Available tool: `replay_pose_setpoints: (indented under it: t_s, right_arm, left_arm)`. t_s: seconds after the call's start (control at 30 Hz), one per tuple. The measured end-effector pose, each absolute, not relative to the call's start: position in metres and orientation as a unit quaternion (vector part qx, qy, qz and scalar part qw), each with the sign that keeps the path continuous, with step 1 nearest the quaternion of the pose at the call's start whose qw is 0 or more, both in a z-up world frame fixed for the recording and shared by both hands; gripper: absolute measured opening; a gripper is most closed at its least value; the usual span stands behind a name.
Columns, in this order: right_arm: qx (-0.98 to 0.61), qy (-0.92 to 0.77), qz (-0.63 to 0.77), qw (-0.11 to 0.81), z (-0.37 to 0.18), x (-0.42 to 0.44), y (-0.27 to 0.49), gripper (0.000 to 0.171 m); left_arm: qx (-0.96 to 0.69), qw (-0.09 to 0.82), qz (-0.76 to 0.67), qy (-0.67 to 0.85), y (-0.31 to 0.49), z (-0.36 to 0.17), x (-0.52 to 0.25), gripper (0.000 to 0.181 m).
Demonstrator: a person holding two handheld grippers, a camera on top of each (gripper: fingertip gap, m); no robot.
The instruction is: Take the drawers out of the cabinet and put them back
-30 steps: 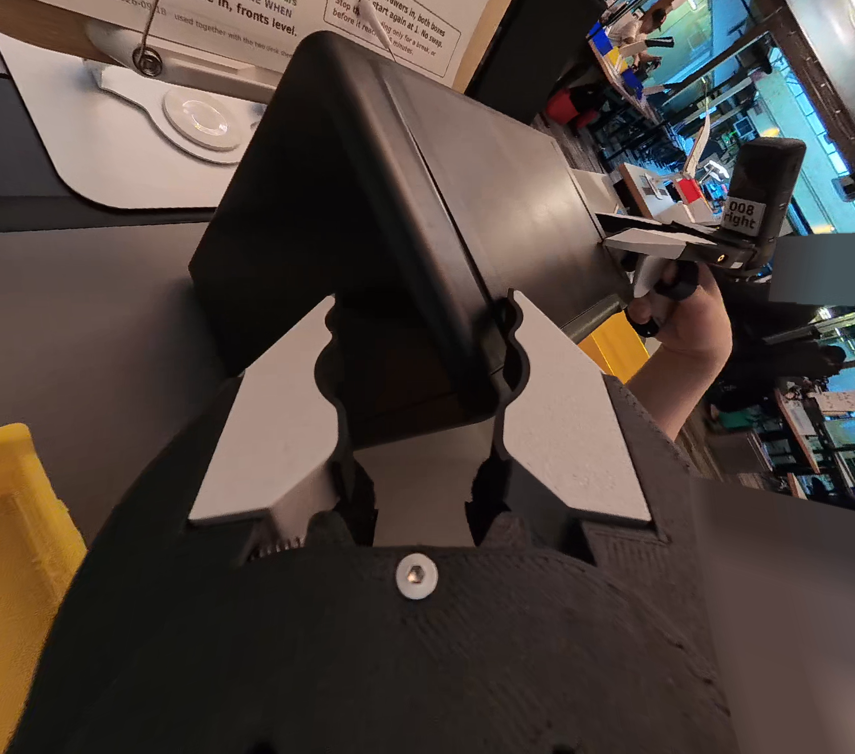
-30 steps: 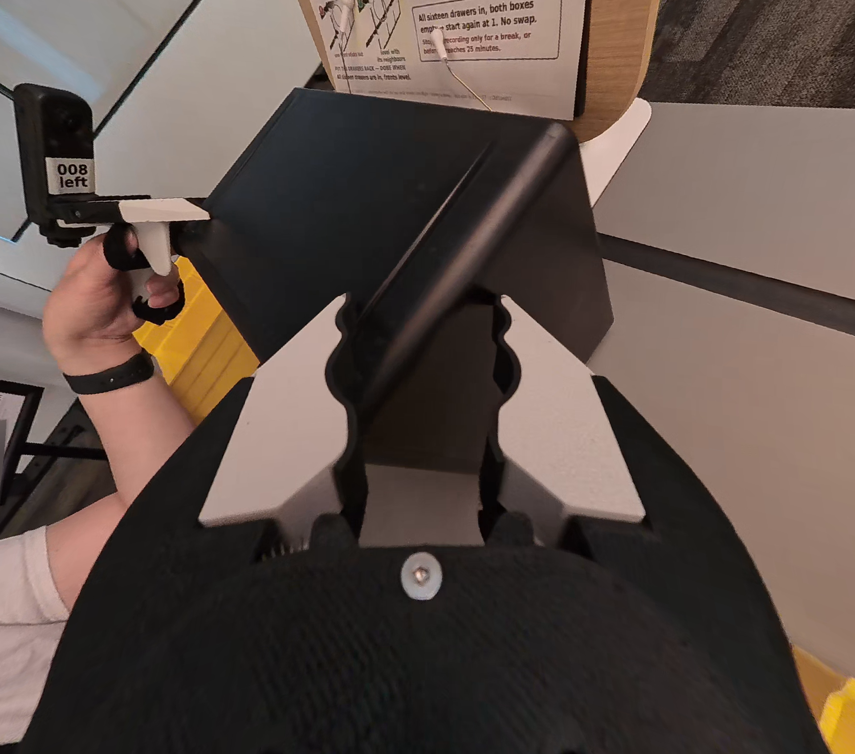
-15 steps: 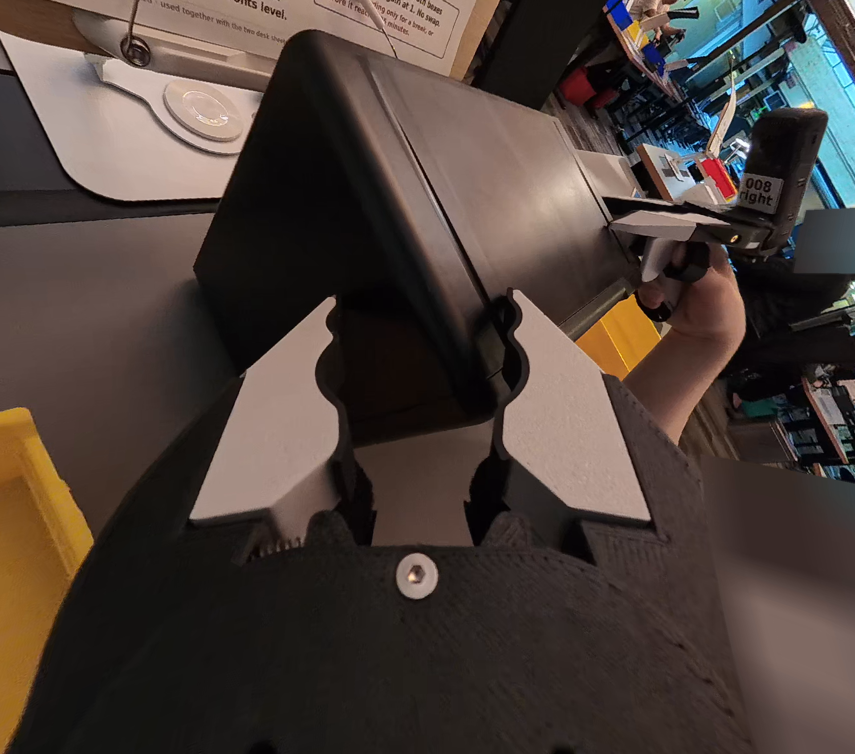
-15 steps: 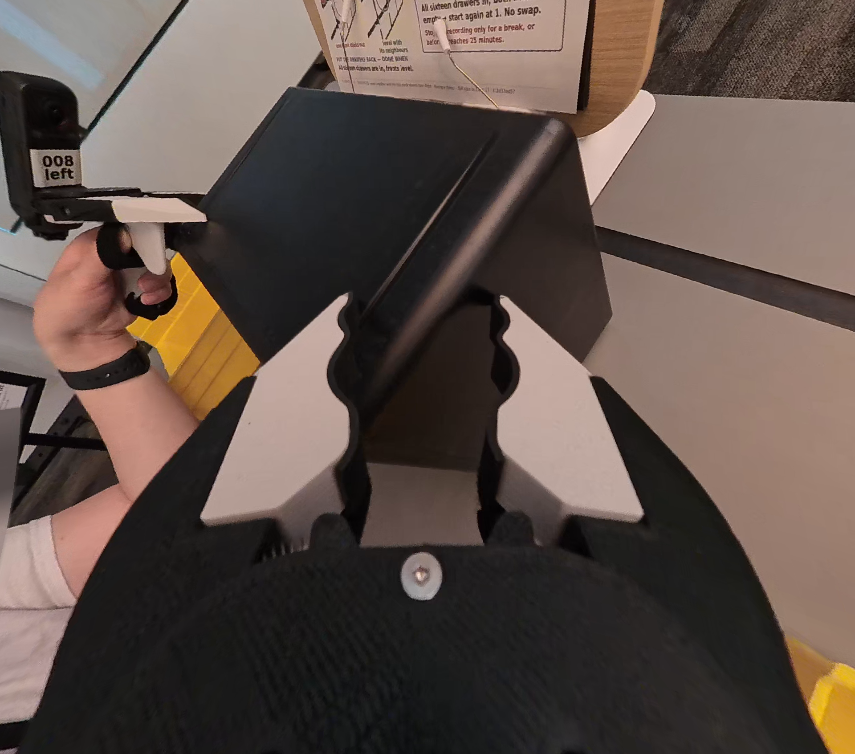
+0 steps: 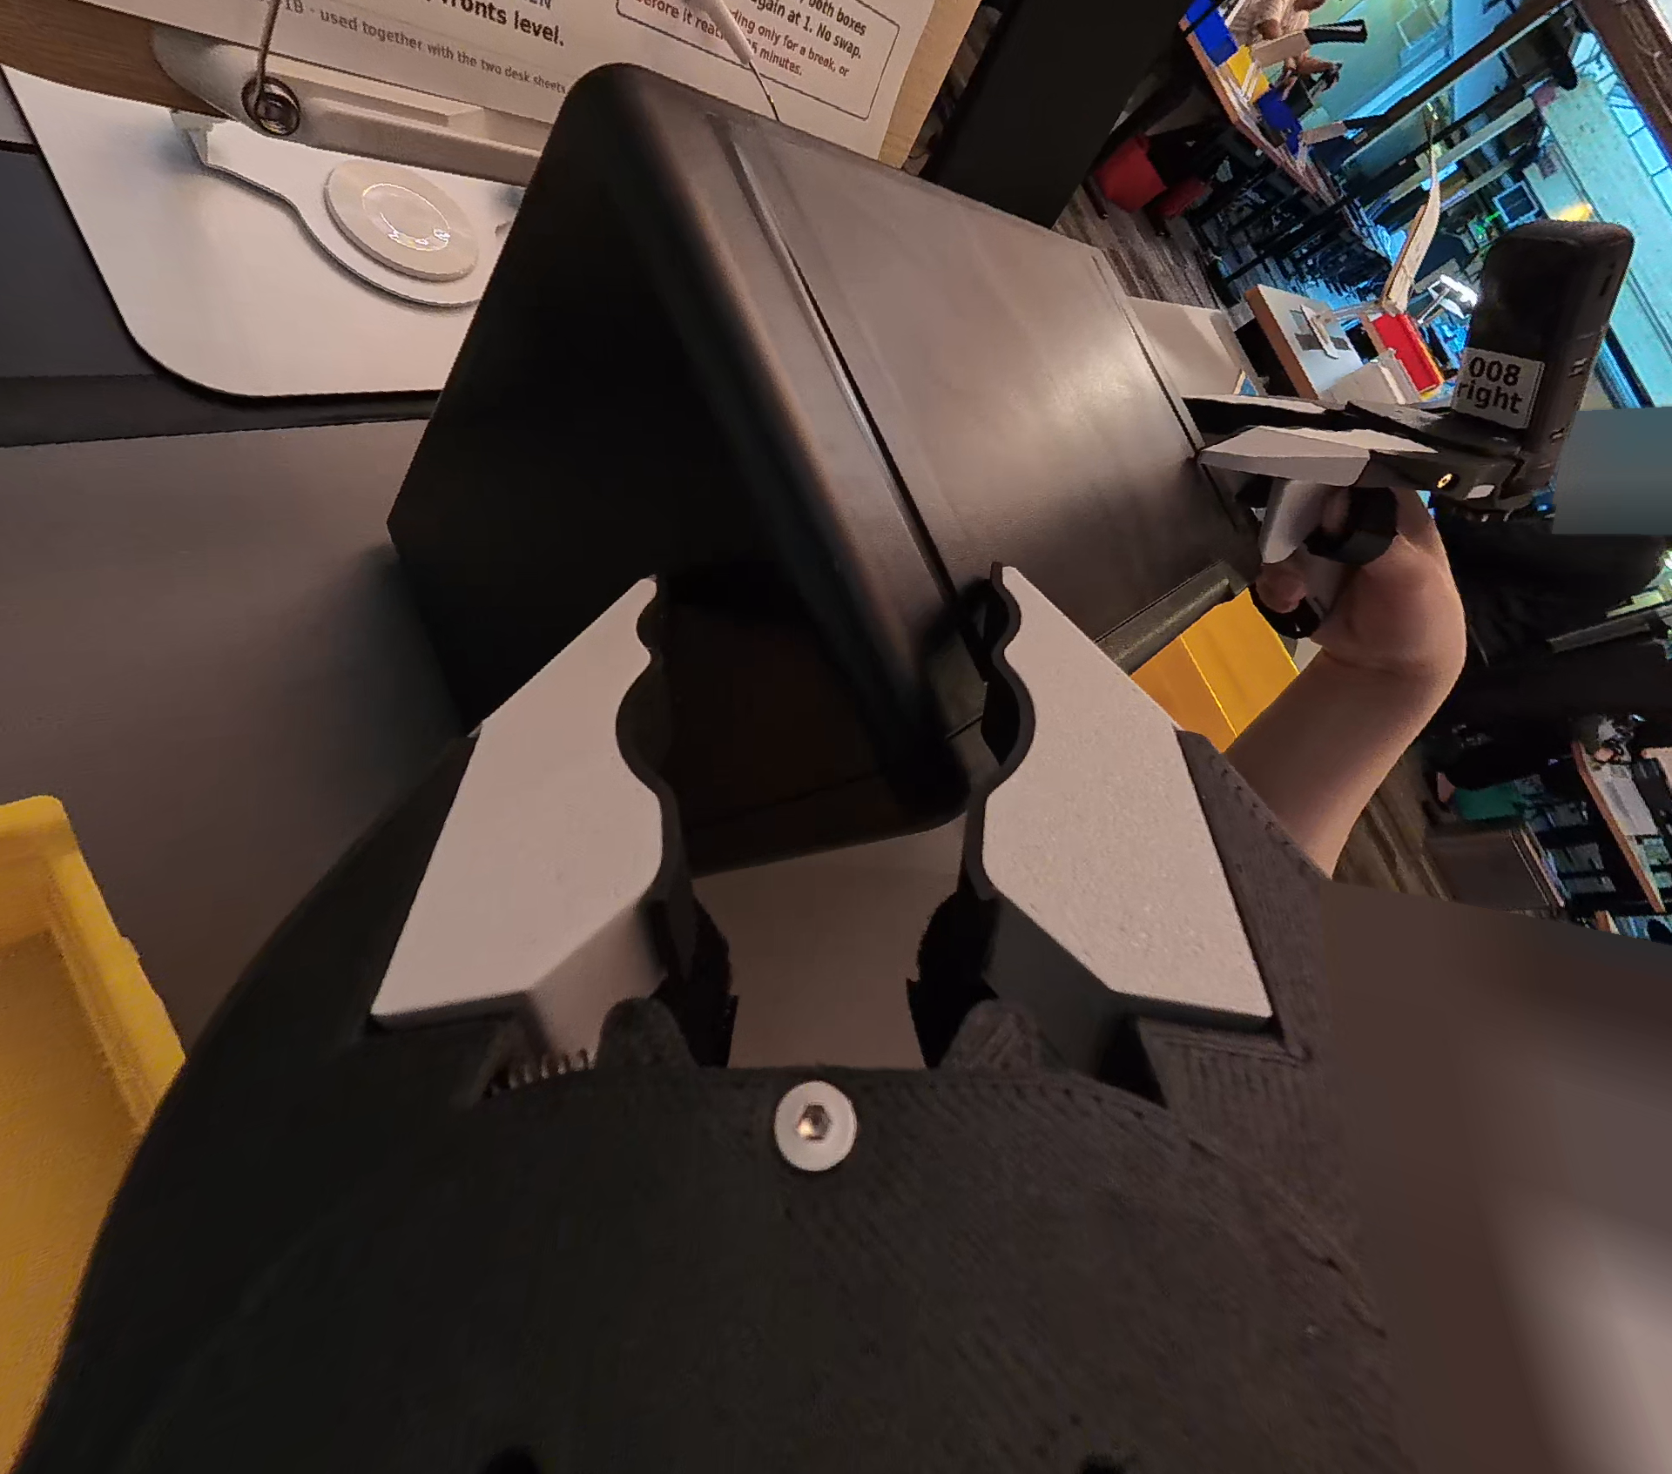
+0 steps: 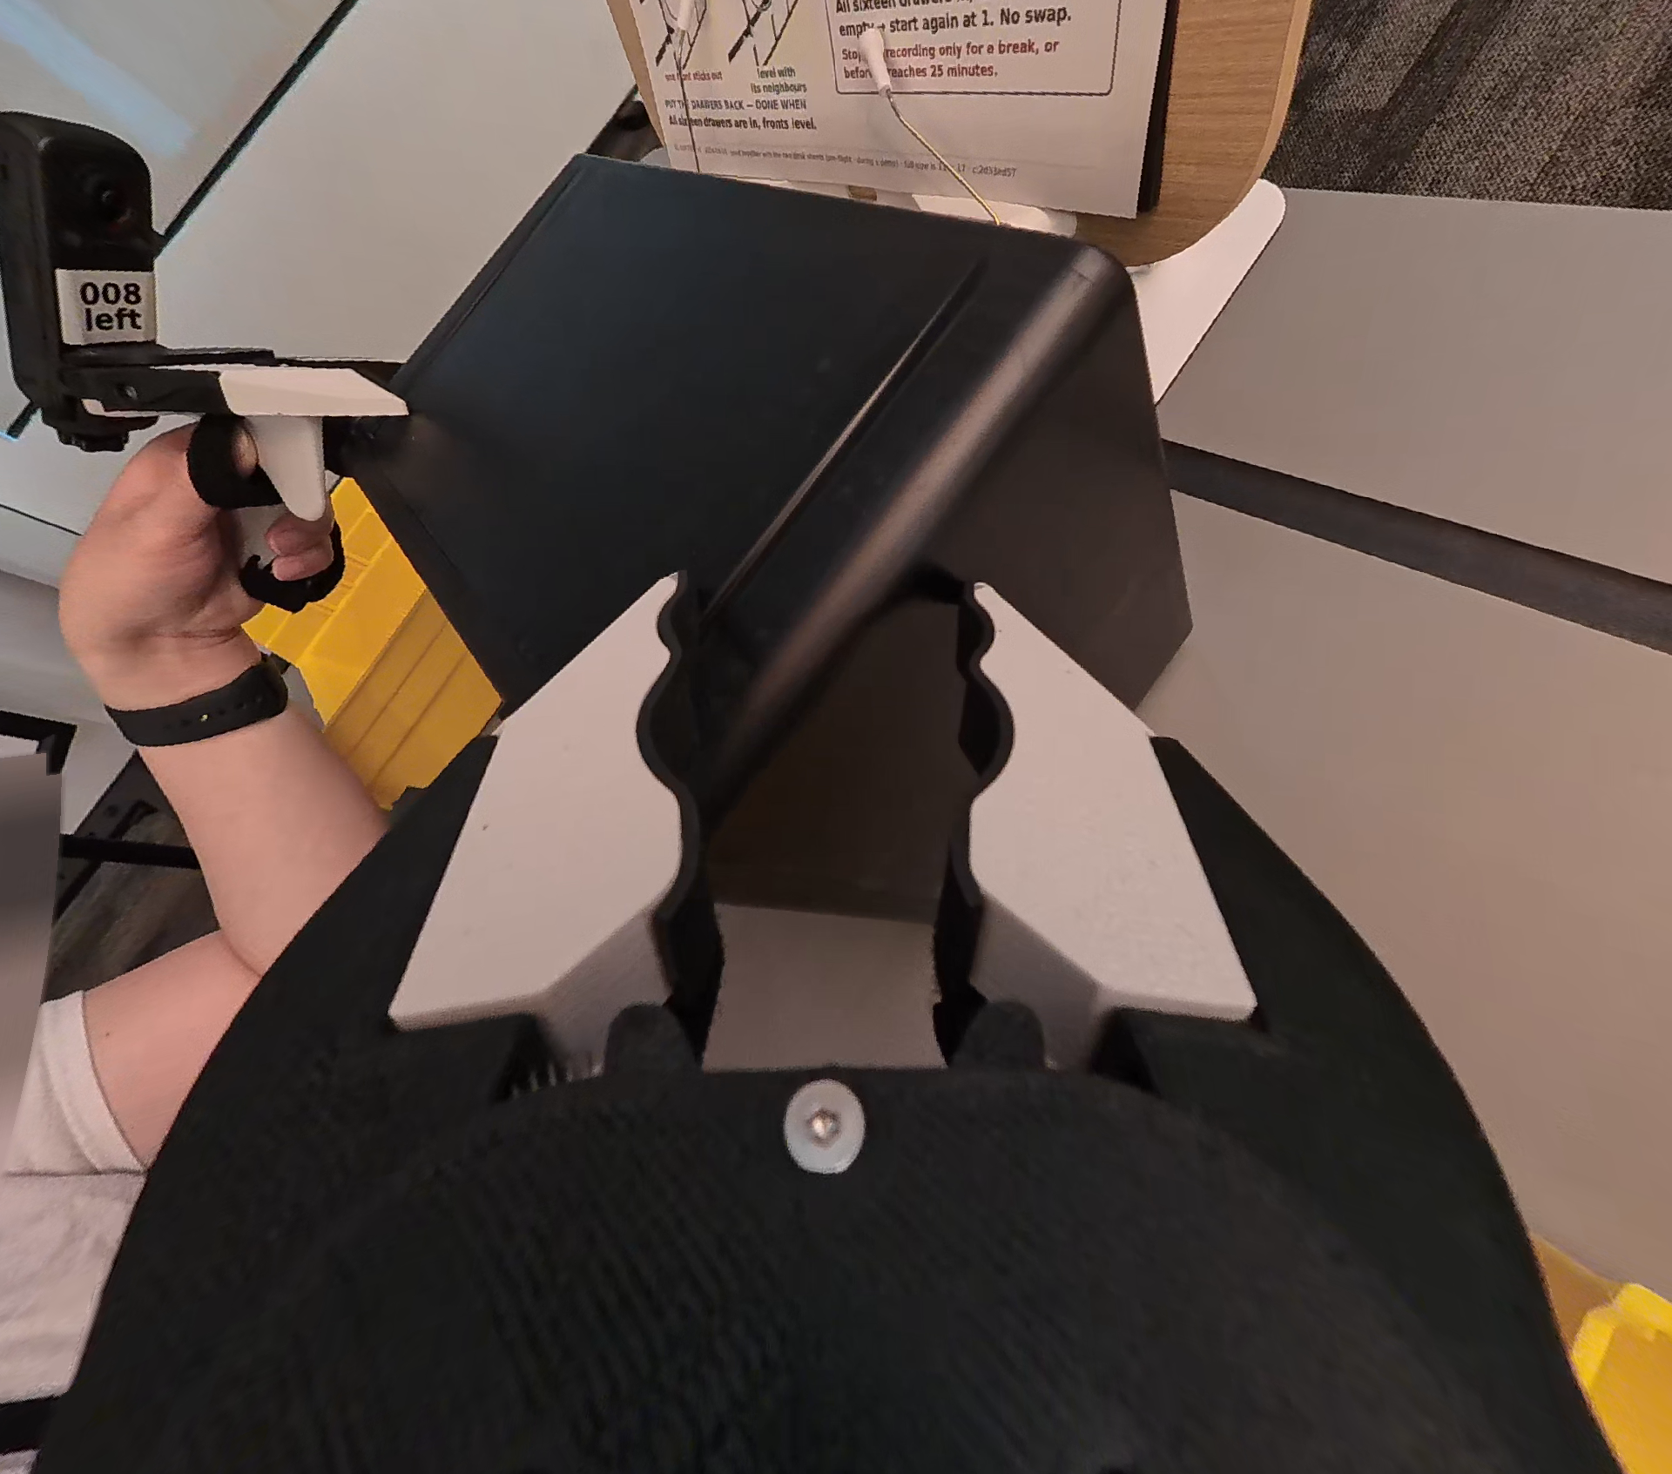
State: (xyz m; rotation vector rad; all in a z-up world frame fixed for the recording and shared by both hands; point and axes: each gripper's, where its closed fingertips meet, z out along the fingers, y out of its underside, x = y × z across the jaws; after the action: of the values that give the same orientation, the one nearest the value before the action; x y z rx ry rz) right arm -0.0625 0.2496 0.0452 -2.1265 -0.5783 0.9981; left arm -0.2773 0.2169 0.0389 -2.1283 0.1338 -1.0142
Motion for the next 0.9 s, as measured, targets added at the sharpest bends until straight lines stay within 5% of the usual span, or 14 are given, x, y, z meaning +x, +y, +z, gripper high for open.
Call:
replay_pose_setpoints:
  t_s: [0.1, 0.17, 0.33, 0.4, 0.5, 0.67, 0.9]
  right_arm:
    - [-0.817, -0.235, 0.376, 0.368, 0.049, -0.06, 0.248, 0.056]
    - [-0.804, -0.234, 0.352, 0.419, 0.065, -0.051, 0.244, 0.058]
    - [-0.625, -0.274, 0.228, 0.695, 0.152, -0.039, 0.198, 0.055]
    - [-0.534, -0.34, 0.132, 0.762, 0.148, -0.054, 0.161, 0.044]
    - [-0.531, -0.413, -0.013, 0.74, 0.083, -0.071, 0.137, 0.026]
    - [-0.586, -0.375, 0.041, 0.717, 0.014, -0.079, 0.122, 0.008]
    - [-0.566, -0.474, -0.142, 0.659, -0.049, -0.083, 0.147, 0.025]
  left_arm:
    - [-0.832, 0.381, -0.398, 0.062, 0.217, 0.041, -0.28, 0.066]
    - [-0.818, 0.413, -0.397, 0.051, 0.221, 0.055, -0.29, 0.045]
    - [-0.677, 0.61, -0.402, 0.09, 0.196, 0.151, -0.3, 0.004]
    - [-0.658, 0.627, -0.39, 0.148, 0.181, 0.167, -0.272, 0.0]
    - [-0.69, 0.598, -0.321, 0.249, 0.181, 0.148, -0.217, 0.0]
    - [-0.766, 0.52, -0.21, 0.314, 0.19, 0.1, -0.179, 0.0]
    - [-0.799, 0.494, -0.148, 0.31, 0.201, 0.079, -0.191, 0.0]
